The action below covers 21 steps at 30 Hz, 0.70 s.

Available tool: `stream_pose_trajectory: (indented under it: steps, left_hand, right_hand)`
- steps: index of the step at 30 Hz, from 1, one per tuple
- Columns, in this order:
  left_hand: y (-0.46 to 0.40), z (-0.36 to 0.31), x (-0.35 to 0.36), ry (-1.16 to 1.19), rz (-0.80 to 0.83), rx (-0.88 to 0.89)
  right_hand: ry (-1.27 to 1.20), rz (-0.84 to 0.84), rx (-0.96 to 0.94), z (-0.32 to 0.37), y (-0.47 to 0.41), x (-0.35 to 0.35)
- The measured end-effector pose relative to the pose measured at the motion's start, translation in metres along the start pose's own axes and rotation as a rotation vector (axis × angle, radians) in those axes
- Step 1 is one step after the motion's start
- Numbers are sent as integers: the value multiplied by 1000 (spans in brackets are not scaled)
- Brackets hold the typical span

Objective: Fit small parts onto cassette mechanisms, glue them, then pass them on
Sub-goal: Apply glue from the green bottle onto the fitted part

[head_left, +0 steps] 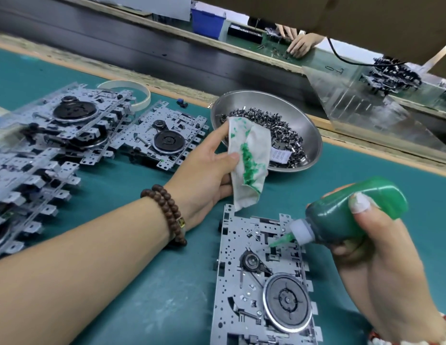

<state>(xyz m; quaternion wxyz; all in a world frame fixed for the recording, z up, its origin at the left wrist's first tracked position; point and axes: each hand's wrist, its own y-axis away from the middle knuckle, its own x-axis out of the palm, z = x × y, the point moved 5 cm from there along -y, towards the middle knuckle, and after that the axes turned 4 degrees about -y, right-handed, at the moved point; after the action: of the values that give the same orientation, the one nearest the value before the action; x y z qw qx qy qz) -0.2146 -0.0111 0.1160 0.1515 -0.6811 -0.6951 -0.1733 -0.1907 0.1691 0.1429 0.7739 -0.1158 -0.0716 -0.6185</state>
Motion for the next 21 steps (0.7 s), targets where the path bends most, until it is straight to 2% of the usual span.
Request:
stream_pose_trajectory:
  steps: [12,21]
  left_hand:
    - [-1,2,0,-40,-1,26]
    - [-2,3,-3,-147,-17,16]
  right_hand:
    - [-30,-54,31,-4,-4,-1]
    - [-8,-6,55,-6,-2,3]
